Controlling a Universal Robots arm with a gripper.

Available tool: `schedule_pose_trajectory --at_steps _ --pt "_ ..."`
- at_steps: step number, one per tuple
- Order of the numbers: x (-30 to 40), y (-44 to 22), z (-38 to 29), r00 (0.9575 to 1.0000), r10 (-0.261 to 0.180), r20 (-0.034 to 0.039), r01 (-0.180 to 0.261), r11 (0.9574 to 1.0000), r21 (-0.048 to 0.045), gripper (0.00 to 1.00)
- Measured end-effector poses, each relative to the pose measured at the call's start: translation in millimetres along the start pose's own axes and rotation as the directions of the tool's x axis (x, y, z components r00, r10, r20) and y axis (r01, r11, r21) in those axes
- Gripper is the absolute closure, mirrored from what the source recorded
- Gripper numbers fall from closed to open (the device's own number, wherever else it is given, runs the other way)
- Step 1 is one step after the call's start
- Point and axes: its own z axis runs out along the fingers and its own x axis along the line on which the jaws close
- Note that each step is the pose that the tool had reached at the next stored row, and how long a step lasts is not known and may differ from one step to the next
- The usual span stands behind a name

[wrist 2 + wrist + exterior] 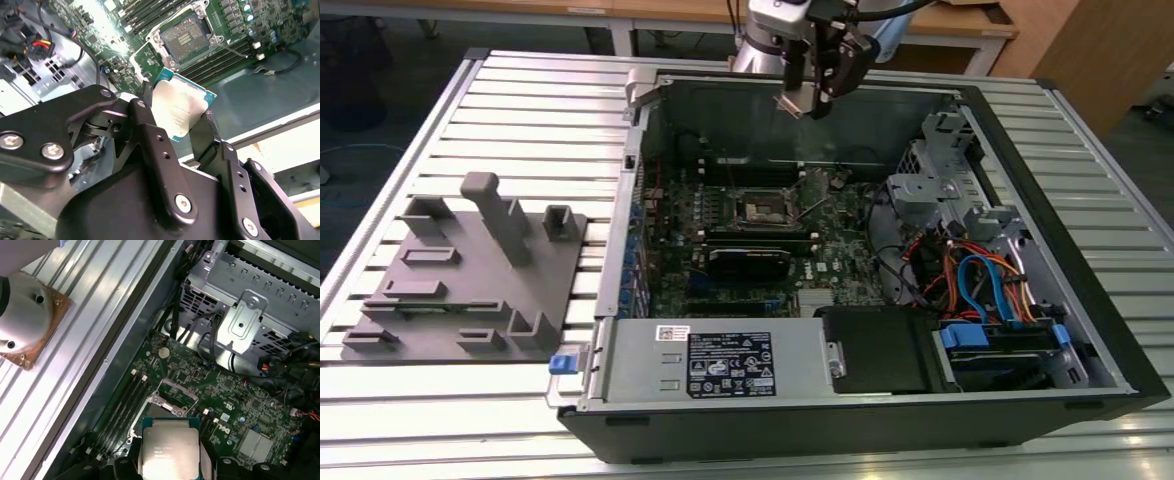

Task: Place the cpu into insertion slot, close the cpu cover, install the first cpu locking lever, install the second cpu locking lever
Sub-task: 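Place the cpu into insertion slot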

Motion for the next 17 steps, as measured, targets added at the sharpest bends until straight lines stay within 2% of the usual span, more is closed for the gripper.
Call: schedule_pose_trajectory --at_steps 5,11,17 --pt "0.2 -0.5 0.5 0.9971 0.075 0.0066 -0.075 0.9972 -0.0017 0.46" --pt "0.7 -1.0 1.1 0.9893 0.145 0.0128 -0.145 0.9894 -0.0037 0.46" --pt "0.8 -1.2 1.8 0.9869 0.161 0.014 -0.161 0.987 -0.0036 0.46"
